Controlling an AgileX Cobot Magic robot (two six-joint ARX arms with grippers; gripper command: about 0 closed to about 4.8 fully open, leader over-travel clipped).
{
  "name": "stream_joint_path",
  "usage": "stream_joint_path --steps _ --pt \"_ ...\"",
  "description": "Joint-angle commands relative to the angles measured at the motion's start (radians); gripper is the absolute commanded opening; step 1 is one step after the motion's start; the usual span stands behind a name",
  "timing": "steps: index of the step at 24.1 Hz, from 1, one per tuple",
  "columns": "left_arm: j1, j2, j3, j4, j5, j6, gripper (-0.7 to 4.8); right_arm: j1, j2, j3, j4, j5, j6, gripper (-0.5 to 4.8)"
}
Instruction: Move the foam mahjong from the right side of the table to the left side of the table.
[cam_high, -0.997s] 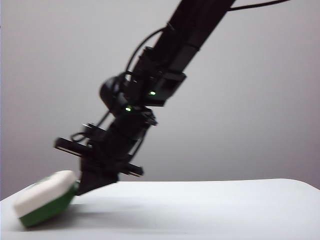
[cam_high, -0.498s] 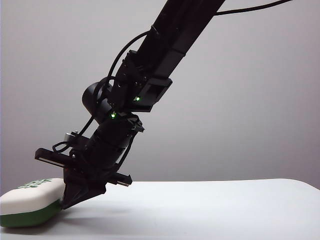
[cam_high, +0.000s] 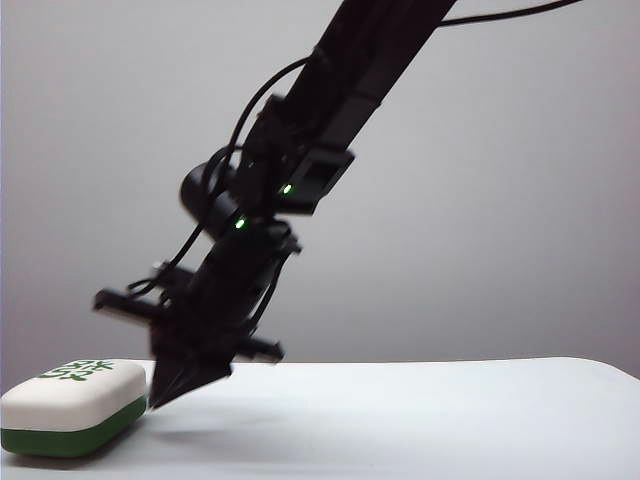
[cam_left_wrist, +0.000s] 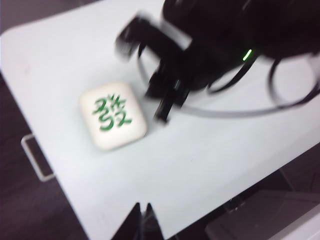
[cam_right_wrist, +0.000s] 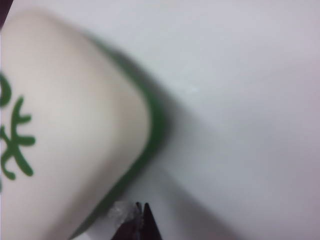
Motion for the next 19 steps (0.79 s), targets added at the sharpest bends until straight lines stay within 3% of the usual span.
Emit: stream_joint_path --steps 1,8,15,19 --pt "0.000 -0.017 0.005 -0.013 -0.029 -0.018 -0.05 -0.040 -0.052 0.005 -0.043 -0.002 -0.005 -0.05" --pt "0.000 -0.085 0.005 -0.008 -0.029 -0.034 -0.05 -0.100 -0.167 0.003 -0.157 -0.040 -0.109 -0.05" --pt "0.000 -0.178 -0.029 0.051 -0.031 -0.042 -0.05 -0.131 -0.444 0.002 -0.246 -0.045 -0.237 -0.05" --pt "0.000 -0.288 -0.157 0.155 -0.147 -0.079 -0.05 -0.168 -0.637 0.000 -0.316 0.009 -0.285 -0.05"
